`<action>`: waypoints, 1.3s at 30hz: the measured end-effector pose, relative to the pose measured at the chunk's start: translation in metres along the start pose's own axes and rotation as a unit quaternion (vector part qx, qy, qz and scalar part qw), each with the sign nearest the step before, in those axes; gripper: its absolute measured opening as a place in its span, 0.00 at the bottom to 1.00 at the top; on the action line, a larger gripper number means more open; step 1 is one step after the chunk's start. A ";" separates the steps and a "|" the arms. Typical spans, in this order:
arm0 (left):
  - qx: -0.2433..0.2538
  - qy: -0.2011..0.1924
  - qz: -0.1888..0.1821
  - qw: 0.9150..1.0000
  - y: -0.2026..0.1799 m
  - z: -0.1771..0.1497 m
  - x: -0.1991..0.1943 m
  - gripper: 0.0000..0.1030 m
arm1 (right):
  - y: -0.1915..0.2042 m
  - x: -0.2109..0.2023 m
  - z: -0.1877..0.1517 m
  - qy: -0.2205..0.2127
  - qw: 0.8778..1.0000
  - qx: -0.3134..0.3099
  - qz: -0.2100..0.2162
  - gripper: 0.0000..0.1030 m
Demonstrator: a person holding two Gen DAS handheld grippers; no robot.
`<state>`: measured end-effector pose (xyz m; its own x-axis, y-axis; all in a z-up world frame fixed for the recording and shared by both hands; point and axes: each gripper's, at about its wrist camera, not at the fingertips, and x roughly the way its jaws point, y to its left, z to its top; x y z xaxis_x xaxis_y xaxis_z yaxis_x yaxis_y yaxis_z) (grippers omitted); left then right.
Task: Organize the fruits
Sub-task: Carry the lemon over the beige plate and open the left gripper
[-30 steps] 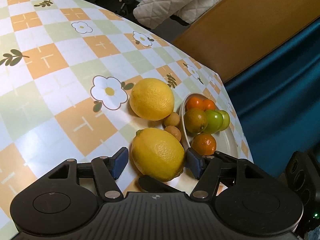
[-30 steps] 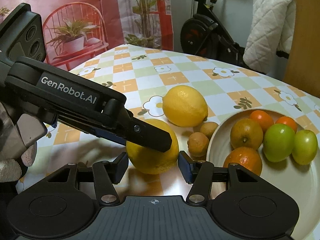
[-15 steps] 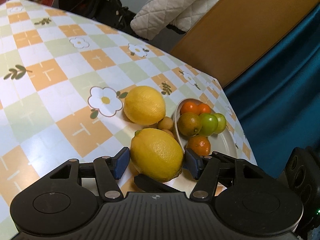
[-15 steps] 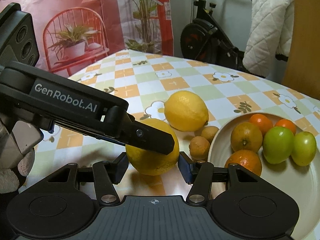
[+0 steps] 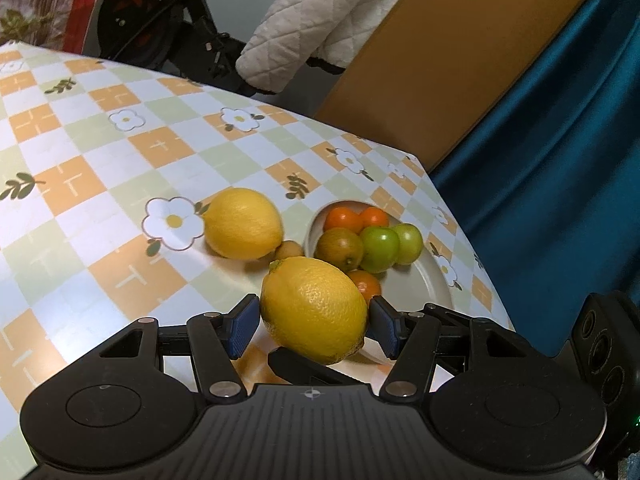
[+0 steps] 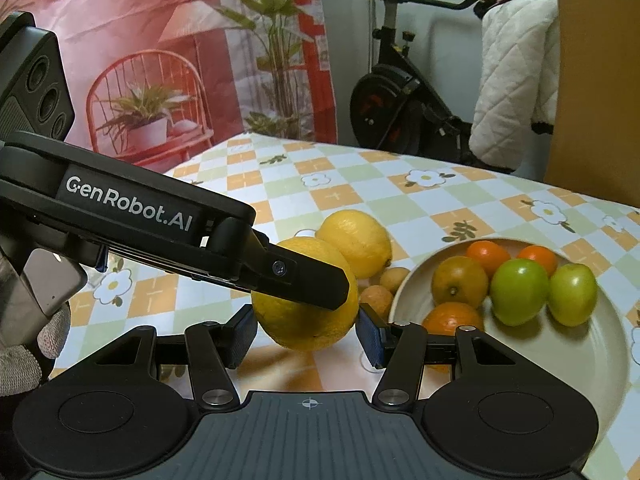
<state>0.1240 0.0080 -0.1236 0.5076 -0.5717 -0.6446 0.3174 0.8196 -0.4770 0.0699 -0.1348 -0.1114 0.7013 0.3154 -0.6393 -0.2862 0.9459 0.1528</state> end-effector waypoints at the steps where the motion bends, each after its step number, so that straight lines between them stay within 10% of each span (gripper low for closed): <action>1: 0.003 0.000 0.001 1.000 -0.004 0.001 0.001 0.61 | -0.001 -0.002 0.000 -0.003 1.000 0.002 0.000 0.49; 39: 0.131 0.069 -0.016 0.989 -0.111 0.024 0.119 0.61 | -0.145 -0.029 -0.041 -0.048 0.986 0.126 -0.099 0.49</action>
<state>0.1684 -0.1505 -0.1328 0.3857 -0.5827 -0.7153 0.5367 0.7723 -0.3397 0.0641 -0.2840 -0.1460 0.7891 0.1174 -0.6030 0.0246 0.9747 0.2220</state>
